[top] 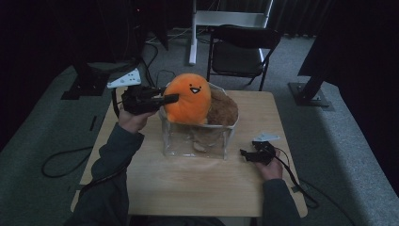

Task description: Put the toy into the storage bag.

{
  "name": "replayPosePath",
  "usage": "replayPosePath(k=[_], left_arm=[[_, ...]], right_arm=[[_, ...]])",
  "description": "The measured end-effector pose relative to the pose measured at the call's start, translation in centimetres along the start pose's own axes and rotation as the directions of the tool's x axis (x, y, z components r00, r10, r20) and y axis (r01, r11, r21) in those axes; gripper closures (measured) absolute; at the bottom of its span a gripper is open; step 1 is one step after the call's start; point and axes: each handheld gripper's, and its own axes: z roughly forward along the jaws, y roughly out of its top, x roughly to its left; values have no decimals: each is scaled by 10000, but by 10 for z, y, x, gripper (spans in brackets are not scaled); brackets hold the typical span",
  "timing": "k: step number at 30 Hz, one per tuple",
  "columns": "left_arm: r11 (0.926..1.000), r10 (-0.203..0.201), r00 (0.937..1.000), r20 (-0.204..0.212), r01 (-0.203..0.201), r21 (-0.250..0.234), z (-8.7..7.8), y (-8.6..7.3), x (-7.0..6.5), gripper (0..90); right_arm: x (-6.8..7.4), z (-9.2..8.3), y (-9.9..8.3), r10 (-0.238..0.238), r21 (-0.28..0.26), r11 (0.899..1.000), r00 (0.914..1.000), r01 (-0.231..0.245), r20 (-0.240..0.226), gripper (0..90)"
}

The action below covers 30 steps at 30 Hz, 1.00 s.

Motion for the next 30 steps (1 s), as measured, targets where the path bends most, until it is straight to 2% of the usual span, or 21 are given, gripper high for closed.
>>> replayPosePath(k=[12,30], left_arm=[[9998,-100,9997,-216,96,-163,-3,2,6,626],[9999,-103,9973,-727,94,-119,-4,0,12,626]], right_arm=[[0,0,0,3,0,10000,10000,-3,-2,254],[0,0,0,4,-6,10000,10000,-4,-4,254]])
